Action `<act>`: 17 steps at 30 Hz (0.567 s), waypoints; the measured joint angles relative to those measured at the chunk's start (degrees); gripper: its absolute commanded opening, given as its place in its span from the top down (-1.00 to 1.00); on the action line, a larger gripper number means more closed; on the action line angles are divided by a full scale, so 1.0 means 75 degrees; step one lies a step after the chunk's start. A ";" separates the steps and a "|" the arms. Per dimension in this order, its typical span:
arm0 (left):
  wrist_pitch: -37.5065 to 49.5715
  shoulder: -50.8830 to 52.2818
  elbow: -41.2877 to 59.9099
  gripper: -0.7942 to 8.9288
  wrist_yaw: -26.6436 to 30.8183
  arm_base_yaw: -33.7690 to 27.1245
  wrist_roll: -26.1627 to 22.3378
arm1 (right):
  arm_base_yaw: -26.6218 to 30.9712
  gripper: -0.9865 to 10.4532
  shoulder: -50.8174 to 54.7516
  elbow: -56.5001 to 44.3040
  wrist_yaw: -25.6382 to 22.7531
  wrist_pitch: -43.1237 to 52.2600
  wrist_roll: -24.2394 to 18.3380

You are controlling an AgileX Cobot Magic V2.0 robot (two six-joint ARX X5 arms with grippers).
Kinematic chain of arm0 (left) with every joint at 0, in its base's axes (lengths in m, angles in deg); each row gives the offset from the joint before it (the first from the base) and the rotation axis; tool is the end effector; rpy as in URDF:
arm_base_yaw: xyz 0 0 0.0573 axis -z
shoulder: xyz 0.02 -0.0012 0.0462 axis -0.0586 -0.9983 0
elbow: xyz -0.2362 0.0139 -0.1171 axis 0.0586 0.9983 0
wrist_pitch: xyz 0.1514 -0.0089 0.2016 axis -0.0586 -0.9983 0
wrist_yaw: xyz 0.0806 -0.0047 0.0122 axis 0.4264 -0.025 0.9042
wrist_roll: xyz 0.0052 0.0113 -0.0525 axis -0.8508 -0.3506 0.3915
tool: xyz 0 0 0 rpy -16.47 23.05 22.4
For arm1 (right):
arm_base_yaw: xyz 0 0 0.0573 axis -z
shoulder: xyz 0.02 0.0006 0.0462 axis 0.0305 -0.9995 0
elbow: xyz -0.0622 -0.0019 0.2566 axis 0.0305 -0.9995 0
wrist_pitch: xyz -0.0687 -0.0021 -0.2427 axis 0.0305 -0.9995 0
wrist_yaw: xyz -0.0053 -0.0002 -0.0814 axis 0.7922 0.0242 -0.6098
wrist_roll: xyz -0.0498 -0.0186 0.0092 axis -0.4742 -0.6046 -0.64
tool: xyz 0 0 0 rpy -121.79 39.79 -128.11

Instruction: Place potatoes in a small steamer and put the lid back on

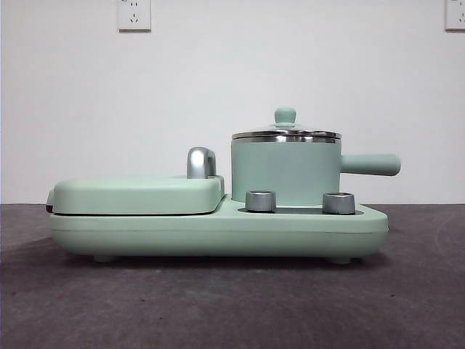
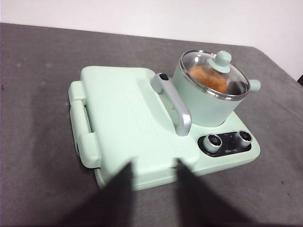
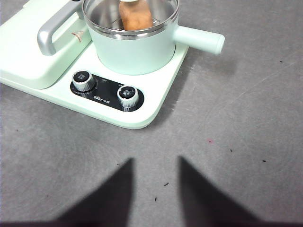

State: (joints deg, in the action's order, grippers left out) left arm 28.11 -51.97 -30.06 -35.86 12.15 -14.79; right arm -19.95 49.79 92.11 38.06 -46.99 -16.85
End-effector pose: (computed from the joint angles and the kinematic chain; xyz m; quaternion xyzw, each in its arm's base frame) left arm 0.0839 -0.0296 0.3167 -0.0986 0.1903 -0.2176 0.9522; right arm 0.0638 0.0264 0.3180 -0.0164 0.2836 0.1868 0.9404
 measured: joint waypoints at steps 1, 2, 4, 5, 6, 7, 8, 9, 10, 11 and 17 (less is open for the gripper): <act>0.0026 0.0009 0.0000 0.82 0.0000 0.0000 0.0020 | 0.0000 0.80 0.0000 0.0000 0.0003 0.0026 0.0000; 0.0035 0.0009 -0.0003 0.82 0.0000 0.0000 0.0035 | 0.0000 0.80 0.0000 0.0000 0.0003 0.0044 0.0000; -0.0038 0.0009 0.0000 0.82 0.0000 0.0000 0.0044 | 0.0000 0.80 0.0000 0.0000 0.0000 0.0047 0.0000; -0.0093 0.0009 0.0000 0.82 0.0000 0.0000 0.0044 | 0.0000 0.80 0.0000 0.0000 0.0000 0.0050 0.0000; -0.0111 0.0009 0.0003 0.82 0.0003 0.0000 0.0044 | 0.0000 0.80 0.0000 0.0000 0.0000 0.0050 0.0000; -0.0099 0.0009 0.0003 0.82 0.0000 0.0000 0.0044 | 0.0000 0.80 0.0000 0.0000 -0.0003 0.0050 0.0000; -0.0082 0.0009 0.0003 0.82 0.0000 0.0000 0.0044 | 0.0000 0.80 0.0000 0.0000 -0.0003 0.0050 0.0000; -0.0079 0.0009 0.0003 0.82 0.0000 0.0000 0.0044 | 0.0000 0.80 0.0000 0.0000 -0.0006 0.0050 0.0000; -0.0082 0.0009 0.0003 0.82 0.0000 0.0000 0.0044 | 0.0000 0.80 0.0000 0.0000 -0.0006 0.0050 0.0000; -0.0079 0.0009 0.0003 0.82 0.0000 0.0000 0.0044 | 0.0000 0.80 0.0000 0.0000 -0.0003 0.0050 0.0000; -0.0079 0.0012 0.0003 0.82 0.0000 0.0000 0.0044 | 0.0000 0.80 0.0000 0.0000 -0.0006 0.0050 0.0000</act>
State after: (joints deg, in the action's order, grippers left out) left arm 27.52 -51.89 -30.04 -35.86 12.15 -14.46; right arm -19.95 49.79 92.11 38.02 -46.62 -16.85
